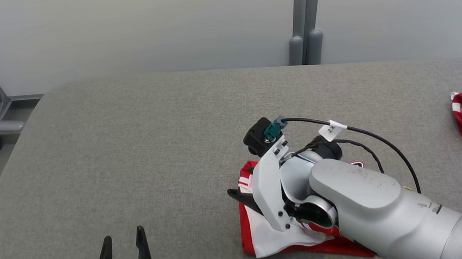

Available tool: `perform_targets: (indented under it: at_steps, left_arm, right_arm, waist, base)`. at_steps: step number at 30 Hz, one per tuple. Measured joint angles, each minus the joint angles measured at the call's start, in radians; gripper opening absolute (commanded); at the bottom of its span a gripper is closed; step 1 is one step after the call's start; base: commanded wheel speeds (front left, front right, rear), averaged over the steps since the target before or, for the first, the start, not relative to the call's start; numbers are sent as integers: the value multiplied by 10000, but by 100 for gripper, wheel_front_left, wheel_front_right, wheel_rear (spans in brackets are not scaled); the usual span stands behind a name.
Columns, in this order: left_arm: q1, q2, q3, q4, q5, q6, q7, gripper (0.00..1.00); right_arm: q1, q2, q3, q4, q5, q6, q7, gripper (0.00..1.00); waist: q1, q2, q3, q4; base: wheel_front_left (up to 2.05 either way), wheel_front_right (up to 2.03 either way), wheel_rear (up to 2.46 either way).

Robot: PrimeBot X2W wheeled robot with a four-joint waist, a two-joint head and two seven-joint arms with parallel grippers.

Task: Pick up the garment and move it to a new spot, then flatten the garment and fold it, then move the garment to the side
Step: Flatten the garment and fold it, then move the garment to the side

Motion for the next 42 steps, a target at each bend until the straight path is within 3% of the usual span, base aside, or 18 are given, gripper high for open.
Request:
perform_targets:
  at_steps: [3,11,18,22,28,42]
  left_arm:
    - [1,-6,90,-27,0,0,0,100]
    - [46,-13,221,-113,2,0,0,100]
    - [51,-36,167,-134,4,0,0,100]
    - [51,-56,144,-132,4,0,0,100]
    - [51,-79,65,-115,6,0,0,100]
    - [51,-130,-90,-35,52,-4,0,100]
  right_arm:
    - [-11,2,119,-173,-58,230,-75,100]
    - [-20,-140,-286,-341,-251,244,-1005,100]
    - [32,-1315,-658,46,-303,140,-1509,100]
    - [238,-1662,-658,219,-328,176,-1519,100]
    - [628,-1649,-568,293,-215,500,-1532,100]
    - [617,-1538,-897,612,-81,504,-2109,100]
  waist:
    - [0,0,-27,-122]
    - [0,0,15,-496]
    - [0,0,152,-704]
    - [0,0,181,-730]
    - [0,0,209,-709]
    - [0,0,220,-292]
  base:
    - [0,0,0]
    - [0,0,0]
    - [0,0,0]
    - [0,0,0]
    - [0,0,0]
    - [0,0,0]
